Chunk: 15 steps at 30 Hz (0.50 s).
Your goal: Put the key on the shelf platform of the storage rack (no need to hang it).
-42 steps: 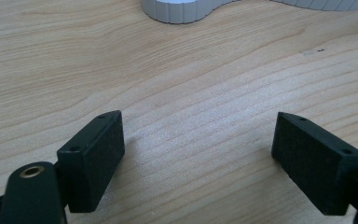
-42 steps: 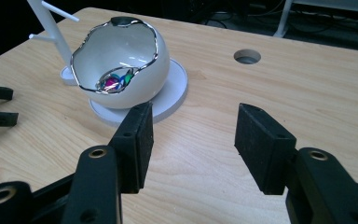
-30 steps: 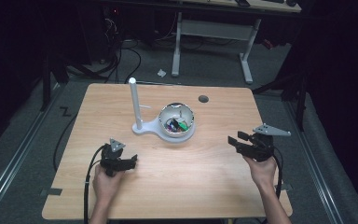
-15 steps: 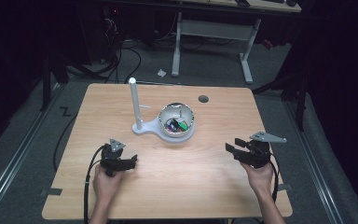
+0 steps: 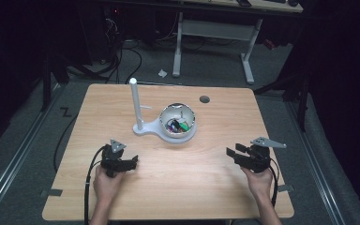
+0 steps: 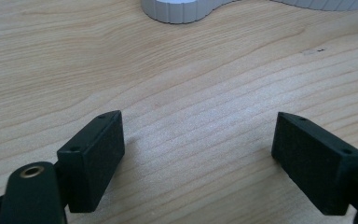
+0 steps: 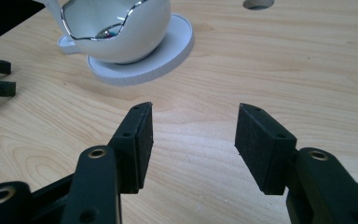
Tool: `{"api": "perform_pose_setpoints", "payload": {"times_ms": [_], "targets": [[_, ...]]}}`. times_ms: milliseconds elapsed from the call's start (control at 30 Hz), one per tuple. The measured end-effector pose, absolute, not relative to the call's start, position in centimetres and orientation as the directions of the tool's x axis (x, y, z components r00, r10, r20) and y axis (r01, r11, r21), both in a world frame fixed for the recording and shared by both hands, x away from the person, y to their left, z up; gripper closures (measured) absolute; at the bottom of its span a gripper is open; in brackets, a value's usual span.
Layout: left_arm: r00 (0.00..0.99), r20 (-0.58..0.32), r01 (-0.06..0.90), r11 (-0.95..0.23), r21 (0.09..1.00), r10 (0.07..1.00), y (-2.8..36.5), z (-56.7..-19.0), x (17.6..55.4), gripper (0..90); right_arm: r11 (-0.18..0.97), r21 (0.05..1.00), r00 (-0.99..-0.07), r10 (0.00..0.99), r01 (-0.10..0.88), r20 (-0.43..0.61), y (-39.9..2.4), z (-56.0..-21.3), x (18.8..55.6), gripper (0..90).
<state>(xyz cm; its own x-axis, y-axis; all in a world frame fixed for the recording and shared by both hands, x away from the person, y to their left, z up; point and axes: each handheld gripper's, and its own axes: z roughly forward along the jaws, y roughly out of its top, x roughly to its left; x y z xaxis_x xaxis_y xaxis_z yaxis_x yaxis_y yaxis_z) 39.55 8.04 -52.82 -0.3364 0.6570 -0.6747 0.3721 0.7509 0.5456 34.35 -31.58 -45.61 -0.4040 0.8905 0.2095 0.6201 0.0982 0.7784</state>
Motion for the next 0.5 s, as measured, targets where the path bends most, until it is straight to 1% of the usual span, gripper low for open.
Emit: {"api": "perform_pose_setpoints", "payload": {"times_ms": [133,500], "targets": [[-0.337,-0.675,0.372,0.751,0.545,0.657,8.0,-52.8,39.6,17.4,0.111,0.771,-0.401,0.894,0.627,0.197,-31.5,-46.4,34.5,46.9],[-0.337,-0.674,0.372,0.751,0.546,0.657,8.0,-52.8,39.6,17.4,0.098,0.751,-0.383,0.898,0.653,0.215,-31.4,-48.2,34.9,46.9]]}}
